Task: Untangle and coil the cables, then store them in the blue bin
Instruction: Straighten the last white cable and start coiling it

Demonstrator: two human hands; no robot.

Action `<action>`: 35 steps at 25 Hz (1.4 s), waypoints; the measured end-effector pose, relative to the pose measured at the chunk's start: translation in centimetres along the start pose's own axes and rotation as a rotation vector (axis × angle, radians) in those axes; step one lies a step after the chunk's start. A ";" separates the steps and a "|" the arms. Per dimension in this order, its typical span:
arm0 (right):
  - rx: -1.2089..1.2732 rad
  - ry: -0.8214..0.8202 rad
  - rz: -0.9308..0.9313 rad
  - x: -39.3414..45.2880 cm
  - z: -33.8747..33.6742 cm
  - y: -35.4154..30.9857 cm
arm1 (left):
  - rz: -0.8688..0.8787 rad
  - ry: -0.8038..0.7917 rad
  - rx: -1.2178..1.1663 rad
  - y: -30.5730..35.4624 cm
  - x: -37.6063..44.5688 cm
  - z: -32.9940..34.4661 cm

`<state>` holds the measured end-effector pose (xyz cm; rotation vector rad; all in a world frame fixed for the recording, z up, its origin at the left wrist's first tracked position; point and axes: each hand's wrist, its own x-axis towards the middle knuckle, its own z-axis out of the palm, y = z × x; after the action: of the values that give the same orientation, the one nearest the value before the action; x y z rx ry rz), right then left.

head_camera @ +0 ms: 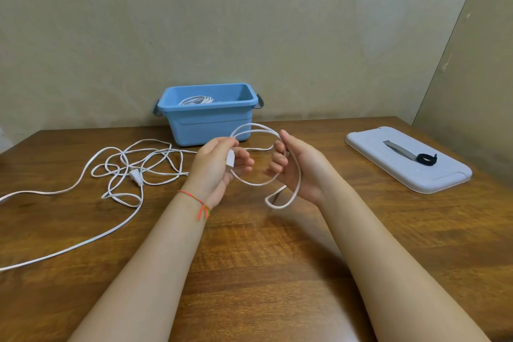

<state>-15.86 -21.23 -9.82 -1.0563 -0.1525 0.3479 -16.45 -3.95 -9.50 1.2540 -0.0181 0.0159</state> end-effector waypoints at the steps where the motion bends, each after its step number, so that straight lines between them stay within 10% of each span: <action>1: 0.035 0.011 -0.017 0.1 0.0 0.2 | -0.041 -0.024 -0.106 0.1 0.0 0.1; 7: -0.204 0.014 0.114 -0.3 -0.8 -0.8 | -0.408 -0.337 -0.180 0.5 -0.8 -0.2; 20: -0.368 -0.103 0.214 -0.1 2.3 2.6 | -0.217 0.290 -0.730 -1.1 0.1 0.8; 29: -0.469 0.060 -0.022 0.3 0.4 0.9 | -0.341 0.041 -0.675 -0.4 0.2 0.0; 35: -0.870 -0.009 0.145 -0.7 -0.8 -0.7 | -0.539 -0.245 -0.101 -0.4 0.1 -0.3</action>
<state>-16.10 -22.42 -9.62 -1.9323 -0.2453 0.4276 -16.32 -3.79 -9.95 1.1208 0.1056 -0.5976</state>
